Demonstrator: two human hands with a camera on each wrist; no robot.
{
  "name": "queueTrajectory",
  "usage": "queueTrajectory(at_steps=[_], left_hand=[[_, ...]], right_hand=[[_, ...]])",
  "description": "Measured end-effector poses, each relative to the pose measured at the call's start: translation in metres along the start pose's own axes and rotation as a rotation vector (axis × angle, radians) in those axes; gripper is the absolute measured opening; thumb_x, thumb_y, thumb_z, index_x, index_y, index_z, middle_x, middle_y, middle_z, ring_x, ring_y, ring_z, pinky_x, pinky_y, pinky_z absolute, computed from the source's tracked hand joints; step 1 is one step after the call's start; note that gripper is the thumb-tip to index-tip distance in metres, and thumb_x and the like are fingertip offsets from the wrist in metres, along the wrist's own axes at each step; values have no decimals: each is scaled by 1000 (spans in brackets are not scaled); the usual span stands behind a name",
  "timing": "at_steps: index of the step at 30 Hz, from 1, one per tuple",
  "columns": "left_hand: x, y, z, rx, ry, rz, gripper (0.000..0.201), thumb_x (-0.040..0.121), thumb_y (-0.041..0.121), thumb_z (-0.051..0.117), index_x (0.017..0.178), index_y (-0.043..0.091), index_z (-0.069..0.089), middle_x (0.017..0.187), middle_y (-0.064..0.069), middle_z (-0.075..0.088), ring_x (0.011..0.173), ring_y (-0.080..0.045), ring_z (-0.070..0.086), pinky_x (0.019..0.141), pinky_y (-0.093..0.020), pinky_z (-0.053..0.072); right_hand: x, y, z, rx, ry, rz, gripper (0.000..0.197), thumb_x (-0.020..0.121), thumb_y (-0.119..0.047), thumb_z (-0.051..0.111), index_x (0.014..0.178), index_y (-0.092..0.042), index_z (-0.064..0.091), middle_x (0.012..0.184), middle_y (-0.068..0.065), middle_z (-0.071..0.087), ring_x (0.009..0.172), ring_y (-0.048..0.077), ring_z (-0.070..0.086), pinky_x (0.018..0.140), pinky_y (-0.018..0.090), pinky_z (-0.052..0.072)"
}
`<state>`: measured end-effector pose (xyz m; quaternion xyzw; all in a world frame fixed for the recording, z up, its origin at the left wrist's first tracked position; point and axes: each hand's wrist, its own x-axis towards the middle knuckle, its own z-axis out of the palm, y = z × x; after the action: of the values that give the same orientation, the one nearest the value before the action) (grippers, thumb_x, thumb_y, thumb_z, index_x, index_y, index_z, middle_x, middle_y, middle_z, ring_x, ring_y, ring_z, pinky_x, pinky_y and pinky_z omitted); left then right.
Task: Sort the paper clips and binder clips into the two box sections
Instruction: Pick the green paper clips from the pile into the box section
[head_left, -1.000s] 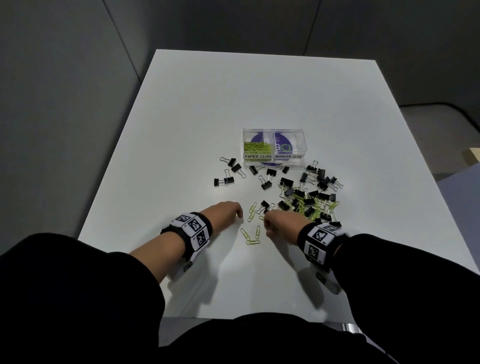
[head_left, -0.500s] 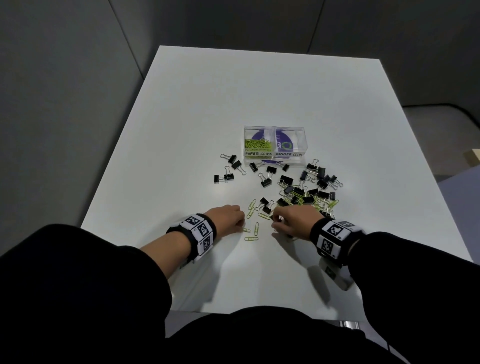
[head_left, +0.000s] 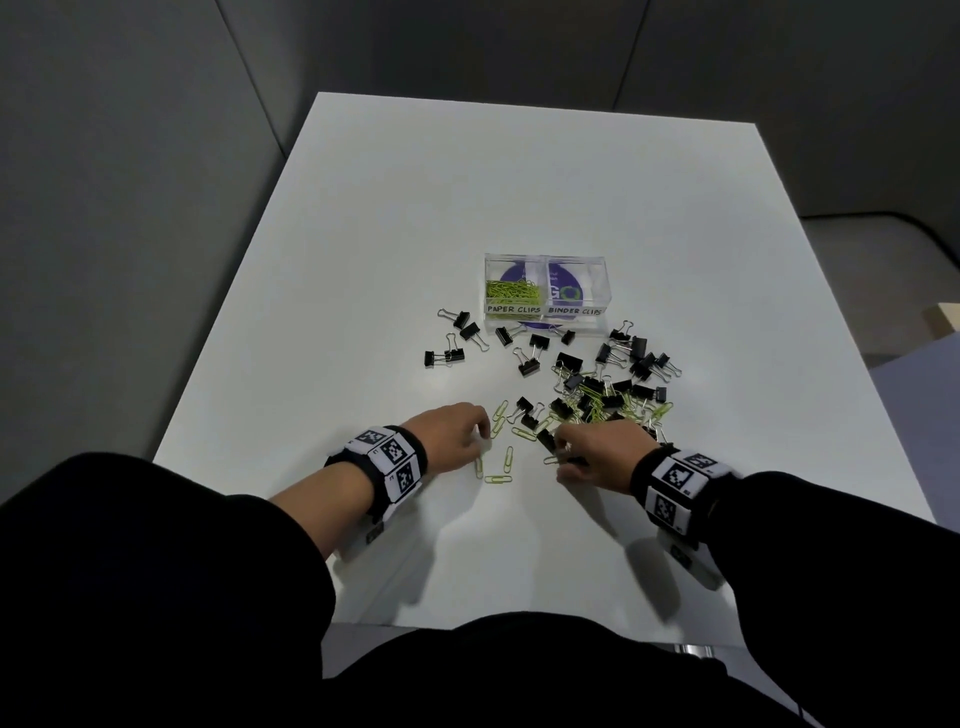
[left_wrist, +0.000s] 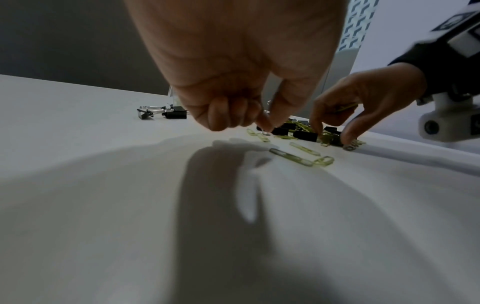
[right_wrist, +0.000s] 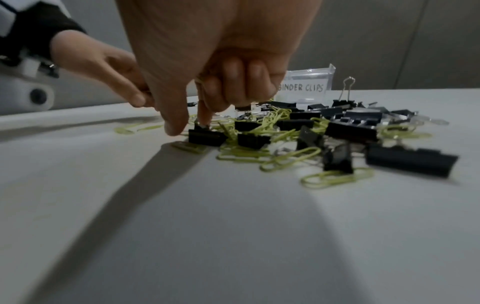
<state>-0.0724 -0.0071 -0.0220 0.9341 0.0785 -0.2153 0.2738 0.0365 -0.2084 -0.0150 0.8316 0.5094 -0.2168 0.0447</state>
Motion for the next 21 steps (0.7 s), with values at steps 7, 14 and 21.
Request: queueTrajectory(at_steps=[7,14,21], left_hand=[[1,-1,5,235,-100,59,26,89,30,54,114,22,55,115,-2,55,107,-20,54,80,-27,40],[10,-1,4,199,-125,42,21,93,23,47,104,7,57,114,-10,54,103,-24,54,82,-30,41],[16,-10,-5,-22,-22,-23,19,94,22,50,102,6,54,107,-11,62,83,-15,47,75,-25,38]], right_hand=[[16,-8,-6,-50,-16,47,30,95,-31,49,117,-11,50,104,5,67,92,25,65,72,29,48],[22,-11,-7,-64,12,4,35,95,-28,47,126,-13,40,100,3,66,80,24,64,54,24,38],[37,-11,-10,-75,-53,31,37,95,-36,45,124,-13,44,106,7,66,95,28,63,70,33,47]])
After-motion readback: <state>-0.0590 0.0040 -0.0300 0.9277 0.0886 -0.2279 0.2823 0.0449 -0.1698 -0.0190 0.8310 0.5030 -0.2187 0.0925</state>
